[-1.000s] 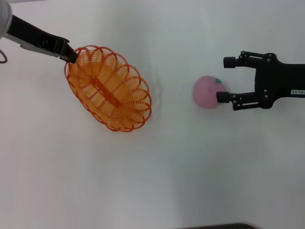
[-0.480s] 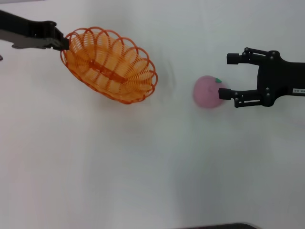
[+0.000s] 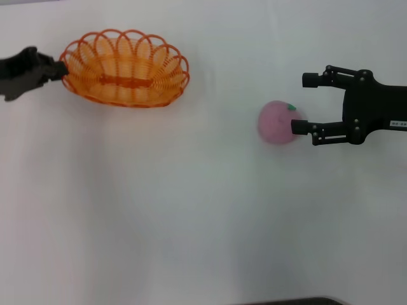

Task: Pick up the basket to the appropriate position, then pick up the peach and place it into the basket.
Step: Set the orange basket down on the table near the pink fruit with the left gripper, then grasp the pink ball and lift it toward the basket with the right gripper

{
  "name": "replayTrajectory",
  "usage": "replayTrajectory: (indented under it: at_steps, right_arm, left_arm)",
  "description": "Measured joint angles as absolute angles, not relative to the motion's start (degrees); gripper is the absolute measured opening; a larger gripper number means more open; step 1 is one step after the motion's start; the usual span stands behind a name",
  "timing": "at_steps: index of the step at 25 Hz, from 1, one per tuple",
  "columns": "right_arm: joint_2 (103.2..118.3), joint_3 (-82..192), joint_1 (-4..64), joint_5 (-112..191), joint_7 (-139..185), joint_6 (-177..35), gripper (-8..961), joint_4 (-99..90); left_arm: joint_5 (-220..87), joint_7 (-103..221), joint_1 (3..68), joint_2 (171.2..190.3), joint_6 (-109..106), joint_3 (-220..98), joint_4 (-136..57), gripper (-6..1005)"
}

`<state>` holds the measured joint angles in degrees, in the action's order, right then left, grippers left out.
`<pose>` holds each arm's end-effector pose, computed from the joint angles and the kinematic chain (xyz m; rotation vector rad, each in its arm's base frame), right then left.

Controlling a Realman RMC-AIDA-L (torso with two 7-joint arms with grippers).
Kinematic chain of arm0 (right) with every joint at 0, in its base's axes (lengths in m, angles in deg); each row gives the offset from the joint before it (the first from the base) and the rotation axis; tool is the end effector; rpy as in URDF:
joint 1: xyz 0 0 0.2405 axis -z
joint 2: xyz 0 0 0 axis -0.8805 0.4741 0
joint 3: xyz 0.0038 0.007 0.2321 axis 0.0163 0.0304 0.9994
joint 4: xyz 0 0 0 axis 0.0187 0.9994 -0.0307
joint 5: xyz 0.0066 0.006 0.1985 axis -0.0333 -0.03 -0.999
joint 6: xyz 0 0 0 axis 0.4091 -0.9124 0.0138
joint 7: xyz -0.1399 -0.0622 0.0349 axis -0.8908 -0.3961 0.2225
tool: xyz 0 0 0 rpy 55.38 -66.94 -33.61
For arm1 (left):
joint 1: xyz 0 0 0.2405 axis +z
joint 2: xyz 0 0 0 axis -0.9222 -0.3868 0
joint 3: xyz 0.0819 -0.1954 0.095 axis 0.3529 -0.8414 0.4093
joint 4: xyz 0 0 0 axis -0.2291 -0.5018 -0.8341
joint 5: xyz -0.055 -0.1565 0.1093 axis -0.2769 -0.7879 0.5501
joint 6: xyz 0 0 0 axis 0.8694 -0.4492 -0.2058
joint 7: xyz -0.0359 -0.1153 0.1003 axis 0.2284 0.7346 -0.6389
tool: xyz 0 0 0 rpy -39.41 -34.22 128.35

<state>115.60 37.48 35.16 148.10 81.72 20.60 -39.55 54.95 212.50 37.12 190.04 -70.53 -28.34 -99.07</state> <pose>0.2637 0.2825 0.0306 -2.7004 0.3275 0.6918 -0.2475 0.3542 0.0397 -1.9035 -1.8676 -0.5680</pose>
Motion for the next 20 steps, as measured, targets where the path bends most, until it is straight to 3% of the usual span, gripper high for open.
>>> replayTrajectory:
  at_steps: [6,12,17,20]
  right_arm:
    - [115.67,37.6,35.2,148.1,82.2,20.8,910,-39.6]
    - [115.85,37.7,34.8,148.1,82.3,21.0,908,-39.6]
    - [115.94,37.7,34.7,148.1,83.6,21.4,906,-39.4]
    - [115.63,37.7,34.5,147.6,86.1,22.6,905,-39.5]
  left_arm:
    - [50.0,210.4,42.3,190.45,-65.1,-23.3,-95.5,80]
    - [48.9,205.0,42.6,190.17,-63.9,-23.0,-92.7,198]
    - [46.5,192.9,42.9,189.97,-64.9,-25.7,-93.1,426]
    - [42.6,182.8,44.1,189.92,-67.7,-29.9,-94.1,486]
